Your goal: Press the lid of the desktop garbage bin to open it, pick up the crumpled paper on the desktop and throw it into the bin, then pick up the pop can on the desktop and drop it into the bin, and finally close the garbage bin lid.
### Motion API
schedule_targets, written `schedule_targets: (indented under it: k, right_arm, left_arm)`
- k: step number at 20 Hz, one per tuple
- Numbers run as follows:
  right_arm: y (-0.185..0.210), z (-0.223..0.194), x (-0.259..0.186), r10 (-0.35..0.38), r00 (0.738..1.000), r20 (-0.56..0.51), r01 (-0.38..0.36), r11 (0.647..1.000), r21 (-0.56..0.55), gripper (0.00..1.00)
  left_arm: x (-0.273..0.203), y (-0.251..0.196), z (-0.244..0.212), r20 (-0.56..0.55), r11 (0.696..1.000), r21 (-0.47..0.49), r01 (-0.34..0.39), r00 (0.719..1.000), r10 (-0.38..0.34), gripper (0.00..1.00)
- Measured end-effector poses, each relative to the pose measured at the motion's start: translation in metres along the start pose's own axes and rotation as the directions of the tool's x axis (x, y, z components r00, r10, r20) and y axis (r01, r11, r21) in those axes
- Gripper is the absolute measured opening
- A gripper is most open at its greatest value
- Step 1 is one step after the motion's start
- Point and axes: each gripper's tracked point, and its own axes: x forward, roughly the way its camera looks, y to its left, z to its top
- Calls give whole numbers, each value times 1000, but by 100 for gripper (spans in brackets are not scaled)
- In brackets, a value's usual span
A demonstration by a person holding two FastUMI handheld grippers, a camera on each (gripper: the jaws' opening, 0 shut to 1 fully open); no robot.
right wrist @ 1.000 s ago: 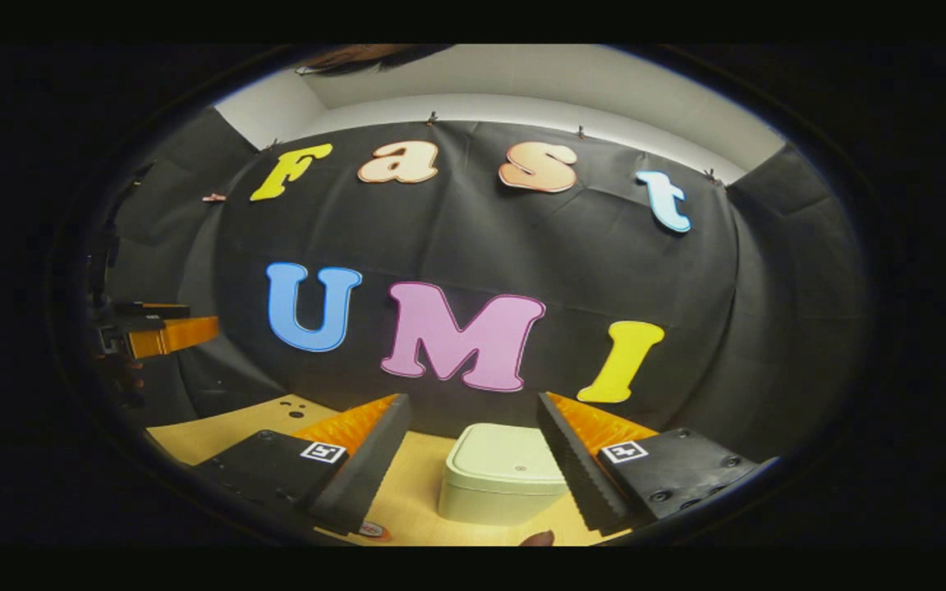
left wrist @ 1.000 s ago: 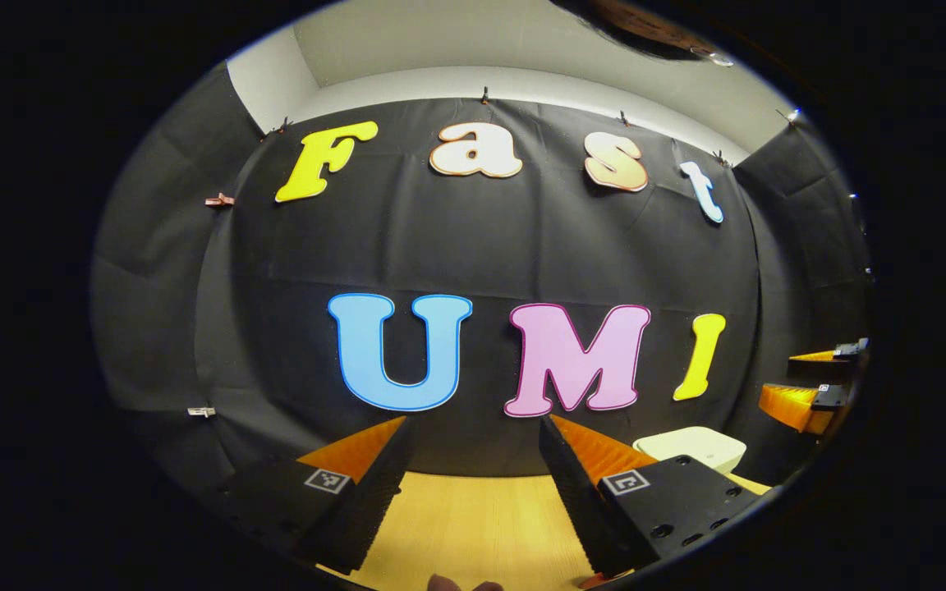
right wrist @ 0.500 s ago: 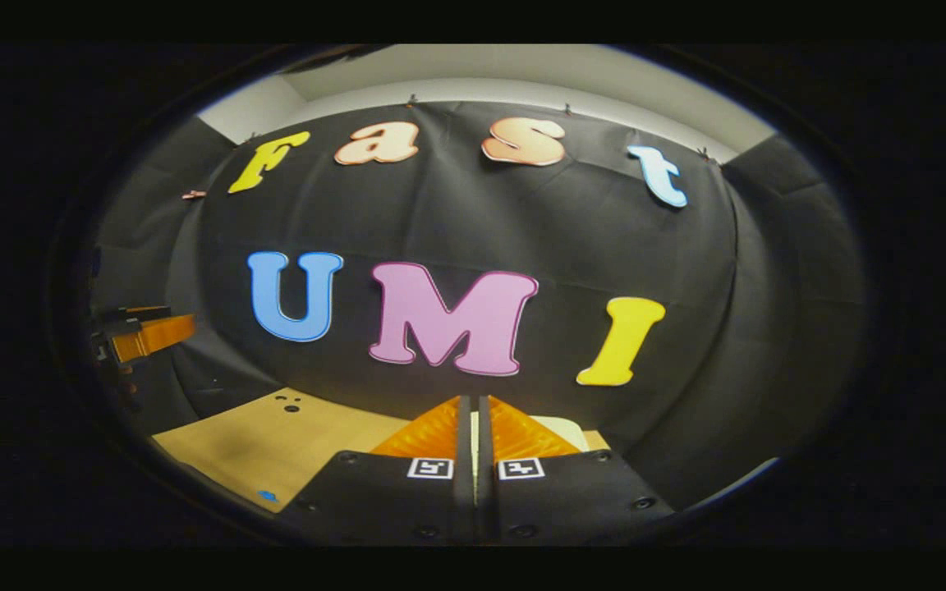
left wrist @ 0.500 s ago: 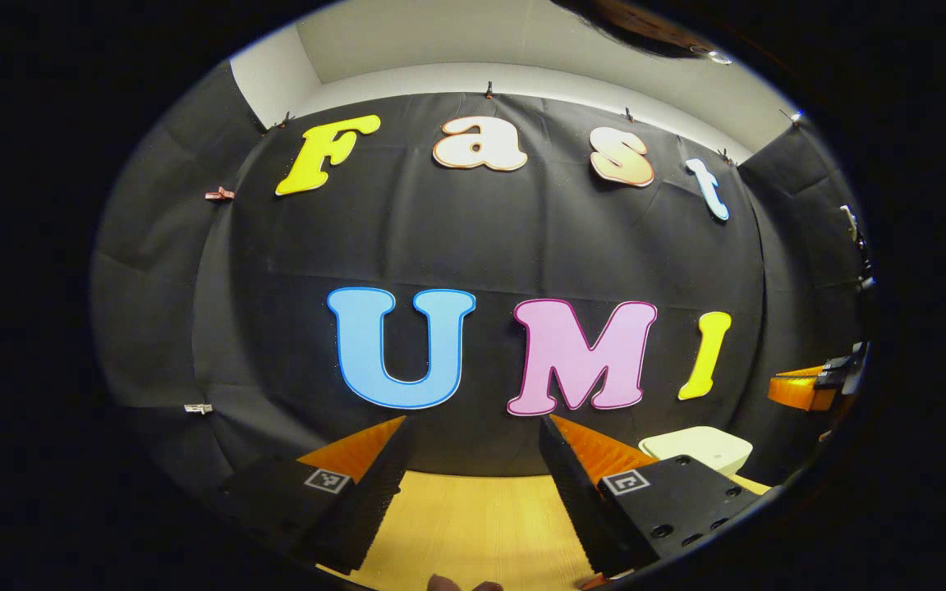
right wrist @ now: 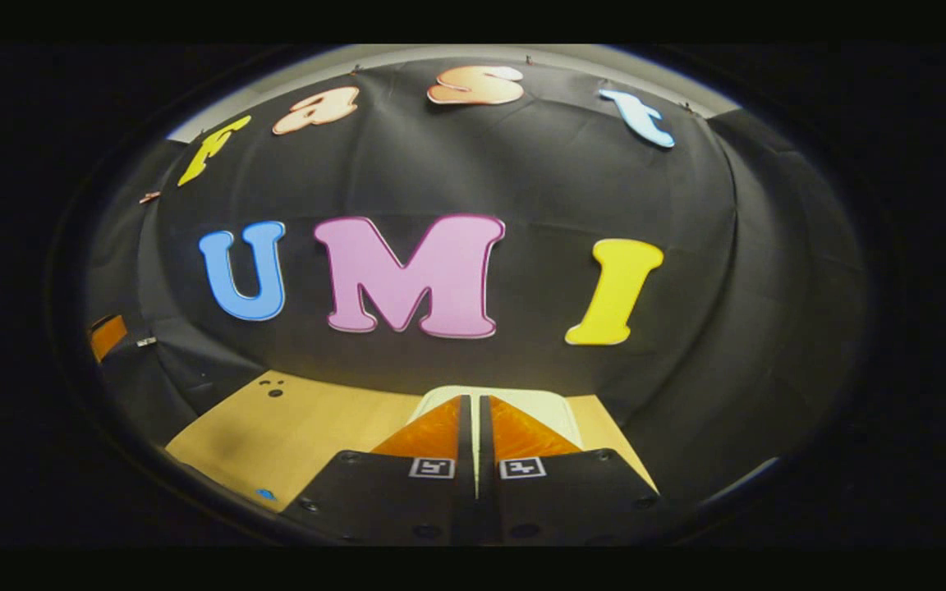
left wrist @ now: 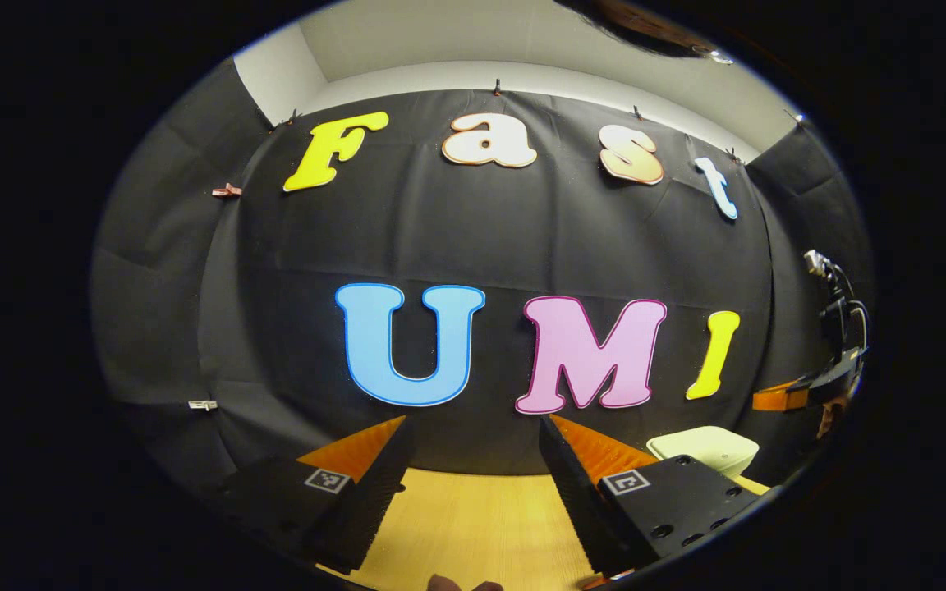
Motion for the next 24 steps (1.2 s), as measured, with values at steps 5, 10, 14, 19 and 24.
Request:
schedule_targets:
  k: [5,10,14,19,24]
  right_arm:
    - [-6,-47,22,13,989,-149,-9,1000,26,2]
    - [-12,-75,34,27,964,-265,-15,999,48,2]
    - [-15,-88,45,30,948,-316,-17,999,46,1]
    - [-13,-99,49,34,937,-346,-22,999,38,10]
    - [-14,-104,51,27,930,-366,-9,999,51,2]
  left_arm:
    - [-6,5,-4,-10,1000,9,-12,1000,12,95]
    - [-11,5,-5,-13,1000,6,-16,1000,16,95]
    - [-13,7,-10,-24,1000,-5,-20,1000,20,95]
    - [-17,14,-15,-44,999,-15,-42,998,42,95]
    - [-19,11,-18,-48,999,-10,-40,998,39,95]
